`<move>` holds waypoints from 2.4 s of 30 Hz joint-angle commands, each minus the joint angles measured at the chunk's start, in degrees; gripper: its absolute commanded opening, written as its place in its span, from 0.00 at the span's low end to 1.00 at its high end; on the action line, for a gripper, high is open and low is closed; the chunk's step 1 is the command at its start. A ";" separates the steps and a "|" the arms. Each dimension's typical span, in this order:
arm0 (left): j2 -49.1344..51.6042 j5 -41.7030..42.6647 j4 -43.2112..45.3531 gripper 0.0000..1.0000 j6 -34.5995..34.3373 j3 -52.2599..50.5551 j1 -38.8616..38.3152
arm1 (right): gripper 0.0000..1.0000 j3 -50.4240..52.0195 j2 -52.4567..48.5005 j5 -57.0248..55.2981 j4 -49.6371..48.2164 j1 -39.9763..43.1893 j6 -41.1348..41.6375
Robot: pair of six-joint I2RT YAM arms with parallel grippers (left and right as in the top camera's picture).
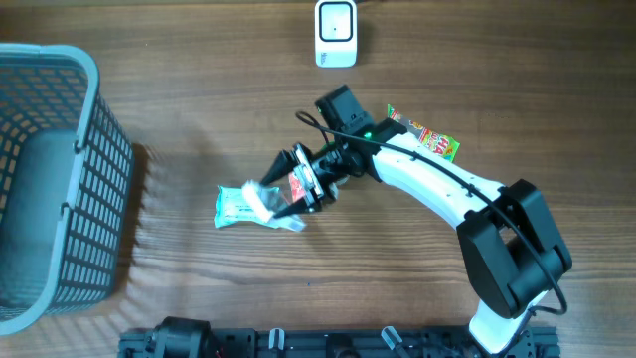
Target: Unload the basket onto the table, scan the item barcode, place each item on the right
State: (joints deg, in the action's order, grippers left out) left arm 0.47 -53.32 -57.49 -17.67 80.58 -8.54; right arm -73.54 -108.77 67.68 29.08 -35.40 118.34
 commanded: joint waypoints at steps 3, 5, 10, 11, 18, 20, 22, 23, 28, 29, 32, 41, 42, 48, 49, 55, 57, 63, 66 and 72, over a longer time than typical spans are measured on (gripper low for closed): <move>-0.11 -0.33 -3.23 1.00 0.55 -0.11 -0.26 | 0.50 -0.04 -3.48 -1.22 8.02 0.39 0.15; -0.11 -0.33 -4.52 1.00 0.55 -0.11 -0.26 | 0.87 0.00 -4.35 -7.26 6.49 0.37 -6.80; -0.11 -0.35 -5.57 1.00 0.55 -0.11 -0.26 | 1.00 -0.02 -2.64 -17.22 4.15 -2.14 -41.81; -0.11 -0.33 -6.40 1.00 0.55 -0.11 -0.26 | 1.00 -0.02 -1.70 -18.14 4.76 -2.93 -42.21; -0.11 -0.35 -7.93 1.00 0.57 -0.11 -0.26 | 1.00 -0.02 18.01 -33.66 4.39 -13.86 -53.90; -0.11 -0.37 -7.96 1.00 0.57 -0.11 -0.26 | 1.00 -0.02 21.77 -41.48 4.96 -16.09 -78.14; -0.11 -0.35 -8.00 1.00 0.57 -0.11 -0.26 | 1.00 -0.02 23.17 -46.31 10.36 -18.12 -102.38; -0.11 -0.33 -8.39 1.00 0.55 -0.11 -0.26 | 1.00 0.00 23.08 -49.72 13.35 -18.86 -110.40; -0.11 -0.33 -12.24 1.00 0.55 -0.11 -0.26 | 1.00 0.15 22.21 -56.24 16.11 -19.52 -140.89; -0.11 -0.33 -12.24 1.00 0.55 -0.11 -0.26 | 1.00 0.15 21.11 -56.13 14.40 -19.98 -144.56; -0.11 -0.33 -13.14 1.00 0.57 -0.11 -0.26 | 1.00 0.15 15.23 -55.71 10.56 -20.22 -151.51; -0.11 -0.33 -13.14 1.00 0.57 -0.11 -0.26 | 1.00 0.15 5.40 -65.57 13.79 -31.76 -158.90; -0.11 -0.35 -13.14 1.00 0.57 -0.11 -0.26 | 1.00 0.15 5.01 -66.62 13.29 -33.16 -159.01; -0.11 -0.33 -13.14 1.00 0.57 -0.11 -0.26 | 1.00 0.15 -2.10 -67.25 8.76 -35.10 -160.43; -0.11 -0.33 -13.14 1.00 0.57 -0.11 -0.26 | 1.00 0.15 -3.32 -67.52 7.76 -35.10 -160.69; -0.11 -0.33 -13.14 1.00 0.57 -0.11 -0.26 | 1.00 0.15 -6.27 -67.63 2.86 -35.15 -162.57; -0.11 -0.33 -13.14 1.00 0.57 -0.11 -0.26 | 1.00 0.15 -6.29 -67.58 1.75 -35.08 -162.55; -0.11 -0.35 -13.14 1.00 0.57 -0.11 -0.26 | 0.78 0.15 -6.32 -64.54 3.04 -34.99 -159.71; -0.11 -0.33 -13.14 1.00 0.57 -0.11 -0.26 | 0.63 0.15 -6.32 -64.61 4.42 -34.86 -156.95; -0.11 -0.33 -13.14 1.00 0.57 -0.11 -0.26 | 0.53 -2.73 -5.68 -60.61 5.09 -34.71 -148.74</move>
State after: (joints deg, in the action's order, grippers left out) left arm 0.47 -53.32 -70.61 -17.65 80.58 -8.54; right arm -73.76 -114.13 2.02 33.41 -70.19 -36.25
